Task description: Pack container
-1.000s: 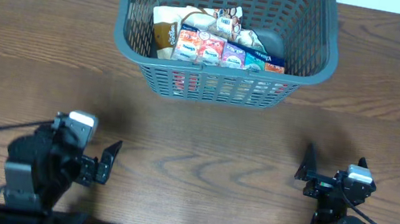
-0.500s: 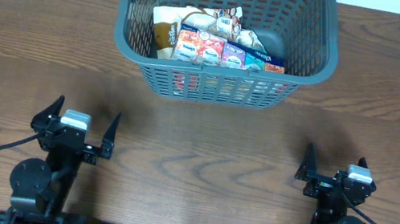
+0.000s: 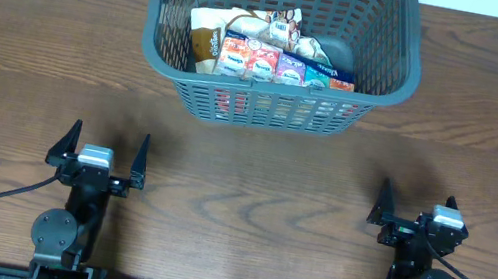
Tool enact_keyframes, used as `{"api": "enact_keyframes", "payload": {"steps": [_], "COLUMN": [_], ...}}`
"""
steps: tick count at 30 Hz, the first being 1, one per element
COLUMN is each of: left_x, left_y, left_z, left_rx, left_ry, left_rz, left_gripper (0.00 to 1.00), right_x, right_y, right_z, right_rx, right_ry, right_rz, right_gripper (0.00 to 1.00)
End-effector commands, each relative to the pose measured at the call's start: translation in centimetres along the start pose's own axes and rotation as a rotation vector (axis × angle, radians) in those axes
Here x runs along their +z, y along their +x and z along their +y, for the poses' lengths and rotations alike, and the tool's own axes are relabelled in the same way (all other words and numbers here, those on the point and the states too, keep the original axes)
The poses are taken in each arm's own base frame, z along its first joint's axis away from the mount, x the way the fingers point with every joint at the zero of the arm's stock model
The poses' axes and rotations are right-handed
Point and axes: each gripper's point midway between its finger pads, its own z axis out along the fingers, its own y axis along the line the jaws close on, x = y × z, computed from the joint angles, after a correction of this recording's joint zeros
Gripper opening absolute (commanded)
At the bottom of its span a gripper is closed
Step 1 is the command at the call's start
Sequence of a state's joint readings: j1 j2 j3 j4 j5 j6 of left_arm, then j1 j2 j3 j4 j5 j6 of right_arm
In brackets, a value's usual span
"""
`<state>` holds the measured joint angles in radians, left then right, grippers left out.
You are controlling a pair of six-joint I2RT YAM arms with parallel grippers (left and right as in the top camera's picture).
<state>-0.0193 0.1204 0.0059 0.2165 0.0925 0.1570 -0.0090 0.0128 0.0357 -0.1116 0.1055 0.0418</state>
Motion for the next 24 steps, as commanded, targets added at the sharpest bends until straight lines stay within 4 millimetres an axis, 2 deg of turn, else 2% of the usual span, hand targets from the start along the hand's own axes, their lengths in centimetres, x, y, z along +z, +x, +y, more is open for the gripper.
{"api": "enact_keyframes", "payload": {"steps": [1, 11, 24], "left_x": [-0.1, -1.1, -1.1], "left_y": [-0.2, 4.8, 4.3], "left_z": [0.3, -0.8, -0.8], "left_rx": [0.006, -0.016, -0.015], "left_ry": [-0.028, 0.014, 0.012], "left_rz": [-0.008, 0.188, 0.170], "left_gripper": [0.99, 0.99, 0.99], "right_x": [0.0, 0.0, 0.0], "right_y": [0.2, 0.2, 0.2], "right_z": [0.1, 0.1, 0.1], "right_rx": [0.005, 0.005, 0.005], "right_ry": [-0.005, -0.004, -0.005], "right_rz": [0.001, 0.001, 0.001], "right_gripper": [0.99, 0.99, 0.99]}}
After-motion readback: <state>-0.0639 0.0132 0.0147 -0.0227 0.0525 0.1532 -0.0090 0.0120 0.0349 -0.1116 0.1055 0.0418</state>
